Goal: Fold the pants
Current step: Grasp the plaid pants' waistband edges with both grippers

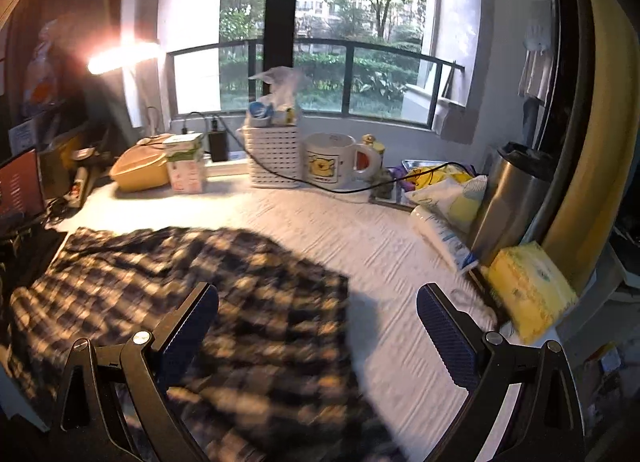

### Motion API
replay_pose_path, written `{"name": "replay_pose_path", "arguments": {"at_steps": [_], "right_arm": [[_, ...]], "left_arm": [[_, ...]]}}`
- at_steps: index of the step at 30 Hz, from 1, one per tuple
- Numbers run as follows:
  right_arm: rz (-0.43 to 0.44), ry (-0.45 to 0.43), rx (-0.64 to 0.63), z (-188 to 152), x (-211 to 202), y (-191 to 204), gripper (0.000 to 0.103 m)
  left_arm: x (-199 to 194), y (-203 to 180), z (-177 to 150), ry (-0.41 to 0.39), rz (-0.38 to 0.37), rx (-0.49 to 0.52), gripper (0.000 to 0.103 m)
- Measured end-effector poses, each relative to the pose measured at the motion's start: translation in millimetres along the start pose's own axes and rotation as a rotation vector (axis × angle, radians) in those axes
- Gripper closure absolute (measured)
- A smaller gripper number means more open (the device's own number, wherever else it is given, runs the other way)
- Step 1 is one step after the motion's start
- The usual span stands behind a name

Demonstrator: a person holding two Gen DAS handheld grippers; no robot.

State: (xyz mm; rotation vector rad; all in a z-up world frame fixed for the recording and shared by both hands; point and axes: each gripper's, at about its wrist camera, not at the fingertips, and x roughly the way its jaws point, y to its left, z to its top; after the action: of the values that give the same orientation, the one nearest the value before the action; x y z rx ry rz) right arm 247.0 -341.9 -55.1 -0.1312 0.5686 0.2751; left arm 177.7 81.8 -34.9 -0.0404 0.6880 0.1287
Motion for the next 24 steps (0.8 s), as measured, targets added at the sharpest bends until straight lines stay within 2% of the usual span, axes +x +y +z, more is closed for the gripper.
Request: {"name": "replay_pose_path", "arguments": {"at_steps": [4,8,14,16,19,20,21,22,23,24], "right_arm": [[-0.012,0.027,-0.052,22,25,-18,0.003],[0.006,0.101,-0.086,36,64,-33,0.003],[0.125,0.271,-0.105,31,131,-41,0.004],[0.186,0.330,-0.136,23,145,-34,0.013],[0.238,0.394,-0.199,10,161,-22,0.018],[0.251,0.407,-0.213,6,166,-19,0.030],[0.260,0.415,-0.217,3,170,-17,0.034],[0.258,0.389,-0.222,3,170,-15,0.044],[0.263,0.379,-0.223,3,170,-13,0.058],[0.268,0.372,-0.228,3,170,-11,0.070]], "left_arm": [[36,7,9,0.095,-0.005,0.038,0.001],[70,8,10,0.182,0.009,0.097,0.001],[98,8,0,0.289,-0.041,0.150,0.001],[102,1,-7,0.318,-0.072,0.190,0.001],[99,-6,-14,0.285,-0.081,0.223,0.003],[97,-9,-15,0.271,-0.099,0.229,0.011],[95,-10,-15,0.267,-0.118,0.230,0.019],[92,-12,-14,0.257,-0.132,0.232,0.042],[89,-16,-14,0.257,-0.156,0.239,0.072],[89,-19,-12,0.268,-0.184,0.239,0.080]]}}
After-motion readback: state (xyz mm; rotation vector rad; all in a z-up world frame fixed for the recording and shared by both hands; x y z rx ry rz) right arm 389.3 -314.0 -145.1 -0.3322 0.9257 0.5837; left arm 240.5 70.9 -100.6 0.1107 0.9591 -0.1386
